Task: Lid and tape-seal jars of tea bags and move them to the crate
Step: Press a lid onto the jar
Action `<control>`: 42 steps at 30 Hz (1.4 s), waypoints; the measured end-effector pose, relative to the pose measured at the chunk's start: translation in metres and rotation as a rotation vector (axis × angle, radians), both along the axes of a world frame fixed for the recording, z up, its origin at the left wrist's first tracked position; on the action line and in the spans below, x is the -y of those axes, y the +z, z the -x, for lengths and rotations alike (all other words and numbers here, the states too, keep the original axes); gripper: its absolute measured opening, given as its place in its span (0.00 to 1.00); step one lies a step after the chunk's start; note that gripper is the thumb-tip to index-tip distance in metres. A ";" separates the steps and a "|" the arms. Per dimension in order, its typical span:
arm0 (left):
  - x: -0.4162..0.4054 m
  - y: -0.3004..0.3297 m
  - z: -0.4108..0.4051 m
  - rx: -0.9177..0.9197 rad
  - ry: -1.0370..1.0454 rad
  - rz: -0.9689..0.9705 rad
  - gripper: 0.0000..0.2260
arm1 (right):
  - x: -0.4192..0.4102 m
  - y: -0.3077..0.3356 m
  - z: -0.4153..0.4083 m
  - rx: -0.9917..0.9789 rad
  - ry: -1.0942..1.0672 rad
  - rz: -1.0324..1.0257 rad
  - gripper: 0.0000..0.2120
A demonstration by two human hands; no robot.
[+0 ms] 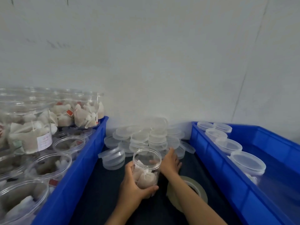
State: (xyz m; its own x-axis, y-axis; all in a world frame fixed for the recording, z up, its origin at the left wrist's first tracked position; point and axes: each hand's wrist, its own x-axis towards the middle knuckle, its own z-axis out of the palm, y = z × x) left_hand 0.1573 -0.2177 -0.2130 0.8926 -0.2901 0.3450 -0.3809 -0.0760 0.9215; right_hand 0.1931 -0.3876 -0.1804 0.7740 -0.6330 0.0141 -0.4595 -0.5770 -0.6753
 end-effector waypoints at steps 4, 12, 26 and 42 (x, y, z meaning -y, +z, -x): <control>-0.001 0.001 0.000 0.002 -0.005 0.004 0.46 | -0.009 -0.001 0.003 0.064 0.002 0.096 0.43; -0.002 0.003 0.000 -0.054 -0.020 0.001 0.47 | 0.009 0.041 0.044 0.031 0.249 -0.002 0.50; -0.025 0.020 0.014 0.018 -0.058 -0.056 0.48 | -0.015 0.039 0.108 0.217 0.475 0.461 0.53; -0.055 0.028 0.013 0.173 -0.074 -0.199 0.40 | -0.014 0.038 0.121 0.649 0.632 -0.330 0.48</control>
State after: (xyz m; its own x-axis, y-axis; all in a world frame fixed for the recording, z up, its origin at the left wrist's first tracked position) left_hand 0.1447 -0.1622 -0.1849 0.7991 -0.4295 0.4207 -0.5430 -0.2151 0.8117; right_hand 0.0719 -0.3734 -0.1419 0.8774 -0.1509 0.4554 0.3909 -0.3254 -0.8610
